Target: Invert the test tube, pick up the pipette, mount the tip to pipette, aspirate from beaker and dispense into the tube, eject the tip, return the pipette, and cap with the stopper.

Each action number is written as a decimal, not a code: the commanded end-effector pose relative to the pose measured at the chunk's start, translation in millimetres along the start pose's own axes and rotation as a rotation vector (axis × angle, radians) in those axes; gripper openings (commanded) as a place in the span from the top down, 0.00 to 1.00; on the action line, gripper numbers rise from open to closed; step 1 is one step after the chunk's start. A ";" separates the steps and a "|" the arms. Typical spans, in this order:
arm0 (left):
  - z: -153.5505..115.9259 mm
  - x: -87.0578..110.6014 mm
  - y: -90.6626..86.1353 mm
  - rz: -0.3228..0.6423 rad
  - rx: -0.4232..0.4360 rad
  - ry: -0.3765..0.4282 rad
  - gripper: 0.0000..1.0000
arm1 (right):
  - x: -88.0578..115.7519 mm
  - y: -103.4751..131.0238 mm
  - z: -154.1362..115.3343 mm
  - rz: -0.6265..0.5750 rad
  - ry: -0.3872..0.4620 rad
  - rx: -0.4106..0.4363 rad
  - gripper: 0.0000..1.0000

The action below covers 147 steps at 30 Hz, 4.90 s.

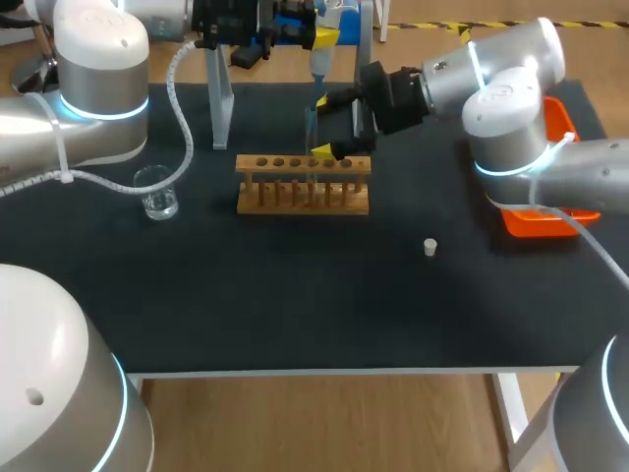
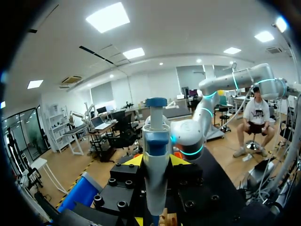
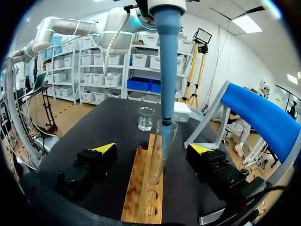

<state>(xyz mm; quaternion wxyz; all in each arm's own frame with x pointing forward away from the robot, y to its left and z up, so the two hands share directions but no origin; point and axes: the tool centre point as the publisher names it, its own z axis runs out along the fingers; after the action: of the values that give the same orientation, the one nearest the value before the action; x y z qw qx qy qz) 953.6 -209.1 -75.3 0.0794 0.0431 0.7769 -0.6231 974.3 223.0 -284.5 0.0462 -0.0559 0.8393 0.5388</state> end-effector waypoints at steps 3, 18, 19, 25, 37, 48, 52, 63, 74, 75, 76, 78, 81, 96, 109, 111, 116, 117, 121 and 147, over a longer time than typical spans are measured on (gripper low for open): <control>-0.4 -0.1 0.0 0.001 0.000 0.000 1.00 | -0.5 -0.5 -0.3 -0.001 0.001 -0.001 0.00; -0.4 -0.1 0.0 0.001 0.000 0.000 1.00 | -0.5 -0.5 -0.3 -0.001 0.001 -0.001 0.00; -0.4 -0.1 0.0 0.001 0.000 0.000 1.00 | -0.5 -0.5 -0.3 -0.001 0.001 -0.001 0.00; -0.4 -0.1 0.0 0.001 0.000 0.000 1.00 | -2.4 -0.8 1.9 0.003 -0.005 0.001 0.00; -0.4 -0.1 0.0 0.001 0.000 0.000 1.00 | -5.6 -0.2 11.8 -0.007 0.008 0.011 0.00; -0.4 -0.1 0.0 0.001 0.000 0.000 1.00 | -3.8 0.8 12.1 -0.010 0.013 0.013 0.00; -0.7 0.2 -0.5 0.000 0.002 0.000 1.00 | -3.8 0.8 12.1 -0.010 0.013 0.013 0.00; 0.6 2.1 -3.4 -0.032 0.004 0.015 1.00 | -3.8 0.8 12.1 -0.010 0.013 0.013 0.00; -0.7 0.1 -3.5 -0.050 0.051 0.006 1.00 | -3.8 0.8 12.1 -0.010 0.013 0.013 0.00; -0.5 0.0 -3.4 -0.052 0.068 0.006 1.00 | -3.8 0.8 12.1 -0.010 0.013 0.013 0.00; -0.6 -0.1 -3.4 -0.052 0.065 0.006 1.00 | -3.8 0.8 12.1 -0.010 0.013 0.013 0.00; -0.5 -0.4 -3.2 -0.057 0.067 0.010 1.00 | -3.8 0.8 12.1 -0.010 0.013 0.013 0.00; -0.3 -1.1 -2.4 -0.070 0.076 0.010 1.00 | -3.8 0.8 12.1 -0.010 0.013 0.013 0.00; -1.5 -5.2 -7.3 -0.079 0.064 0.006 1.00 | -3.8 0.8 12.1 -0.010 0.013 0.013 0.00; -3.2 -4.8 -17.3 -0.076 0.056 -0.005 1.00 | -3.8 0.8 12.1 -0.010 0.013 0.013 0.00; -3.0 -4.7 -18.7 -0.076 0.053 -0.006 1.00 | -3.8 0.8 12.1 -0.010 0.013 0.013 0.00; -2.2 -3.8 -23.1 -0.079 0.045 -0.006 1.00 | -3.8 0.8 12.1 -0.010 0.013 0.013 0.00; -2.3 -3.9 -24.4 -0.079 0.044 -0.007 1.00 | -3.8 0.8 12.1 -0.010 0.013 0.013 0.00; -3.5 -4.1 -27.3 -0.078 0.038 -0.013 1.00 | -3.8 0.8 12.1 -0.010 0.013 0.013 0.00; -7.9 -5.7 -54.5 -0.045 0.019 -0.052 1.00 | -3.8 0.8 12.1 -0.010 0.013 0.013 0.00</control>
<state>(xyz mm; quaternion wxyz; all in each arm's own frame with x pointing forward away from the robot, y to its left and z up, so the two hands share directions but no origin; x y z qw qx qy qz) 950.8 -212.4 -23.4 0.0836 0.0116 0.7676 -0.6354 977.5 235.0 -288.2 0.0443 -0.0621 0.8429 0.5327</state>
